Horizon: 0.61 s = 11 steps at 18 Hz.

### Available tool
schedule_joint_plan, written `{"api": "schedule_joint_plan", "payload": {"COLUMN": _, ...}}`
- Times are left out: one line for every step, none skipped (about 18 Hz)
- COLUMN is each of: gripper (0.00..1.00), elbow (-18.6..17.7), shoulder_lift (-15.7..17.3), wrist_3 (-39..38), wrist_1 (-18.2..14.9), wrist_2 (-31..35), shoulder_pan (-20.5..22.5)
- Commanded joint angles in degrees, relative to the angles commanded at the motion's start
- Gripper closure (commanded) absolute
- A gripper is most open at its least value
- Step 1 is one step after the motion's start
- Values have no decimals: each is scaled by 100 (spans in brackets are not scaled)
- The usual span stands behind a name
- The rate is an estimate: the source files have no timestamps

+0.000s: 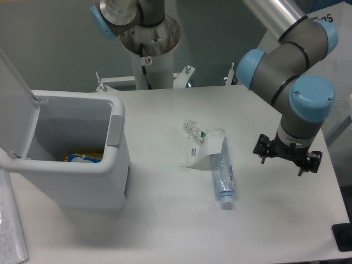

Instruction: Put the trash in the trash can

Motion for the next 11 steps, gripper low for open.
{"api": "schedule_joint_plan", "payload": {"gripper": 0, "elbow": -35, "shoulder_lift": 0, "wrist_3": -44, "wrist_1": 0, "wrist_2": -9, "shoulder_pan": -9}}
{"api": "schedule_joint_plan", "payload": {"gripper": 0, "elbow": -44, "shoulder_lift": 9, "wrist_3": -61, "wrist_1": 0, "wrist_2": -9, "shoulder_pan": -9}}
{"api": "schedule_joint_plan", "payload": {"gripper": 0, "elbow": -44, "shoulder_lift": 9, "wrist_3": -79, "wrist_1": 0, "wrist_2": -9, "shoulder_pan": -17}}
{"api": "schedule_joint_plan", "payload": {"gripper": 0, "elbow": -44, "shoulder_lift": 9, "wrist_3": -79, "wrist_1": 9, "wrist_2": -17, "shoulder_pan": -18}}
{"api": "schedule_joint_plan", "payload": {"gripper": 0, "elbow": -44, "shoulder_lift": 9, "wrist_3": -79, "wrist_1": 9, "wrist_2": -35, "shoulder_pan": -26}}
{"api": "schedule_joint_plan", "payload": {"gripper": 0, "elbow": -44, "shoulder_lift": 0, "wrist_3": -97, "wrist_1": 17, "wrist_2": -35, "shoulder_pan": -44}}
{"api": "schedule_joint_plan", "payload": {"gripper": 0, "elbow": -44, "shoulder_lift": -9, "wrist_3": -149, "wrist_1": 70, "wrist_2": 0, "shoulder_pan": -53}}
{"api": "schedule_joint_plan", "payload": {"gripper": 0, "elbow": -53, "shoulder_lift": -17, "wrist_3": -280, "wrist_1": 114, "wrist_2": 0, "shoulder_pan": -70}}
{"api": "schedule_joint_plan", "payload": {"gripper": 0, "elbow": -88, "shoulder_lift": -26, "wrist_3": -447, "wrist_1": 132, "wrist_2": -17, "shoulder_pan": -70}}
{"api": "schedule_joint_plan", "payload": {"gripper": 0, "elbow": -166, "shoulder_lift": -18, "wrist_3": -622, "wrist_1": 141, "wrist_2": -44, "shoulder_pan": -70}}
{"api": "schedule_joint_plan", "payload": {"gripper": 0, "elbow": -237, "shoulder_lift": -9, "wrist_3": -746, "wrist_1": 219, "wrist_2": -53, "shoulder_pan": -70}}
